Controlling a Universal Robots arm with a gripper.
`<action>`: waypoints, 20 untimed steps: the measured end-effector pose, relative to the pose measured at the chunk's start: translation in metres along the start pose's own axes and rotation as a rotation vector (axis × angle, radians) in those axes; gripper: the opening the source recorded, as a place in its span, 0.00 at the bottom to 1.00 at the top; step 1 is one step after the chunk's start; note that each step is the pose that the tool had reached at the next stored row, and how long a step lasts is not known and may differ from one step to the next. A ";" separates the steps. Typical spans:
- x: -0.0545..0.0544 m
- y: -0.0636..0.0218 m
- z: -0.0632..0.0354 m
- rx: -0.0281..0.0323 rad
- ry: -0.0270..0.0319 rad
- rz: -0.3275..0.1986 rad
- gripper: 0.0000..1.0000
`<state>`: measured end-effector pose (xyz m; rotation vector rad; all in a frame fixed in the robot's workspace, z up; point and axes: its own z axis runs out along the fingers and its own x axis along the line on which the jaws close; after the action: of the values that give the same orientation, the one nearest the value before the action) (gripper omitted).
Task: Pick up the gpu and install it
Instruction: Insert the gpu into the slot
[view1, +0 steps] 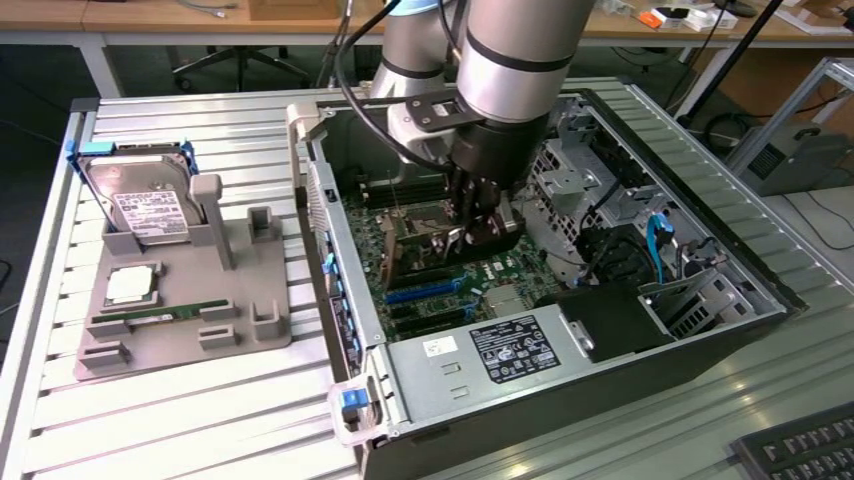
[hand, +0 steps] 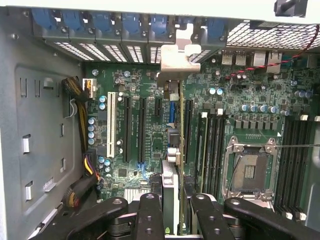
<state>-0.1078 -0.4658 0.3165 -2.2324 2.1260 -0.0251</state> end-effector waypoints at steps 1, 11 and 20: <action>0.000 0.0004 0.0006 0.0001 -0.0001 0.000 0.27; 0.000 0.0052 0.0052 0.0000 0.0001 0.000 0.27; 0.000 0.0099 0.0086 -0.0001 0.0003 0.000 0.27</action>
<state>-0.1172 -0.4656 0.3074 -2.2325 2.1262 -0.0253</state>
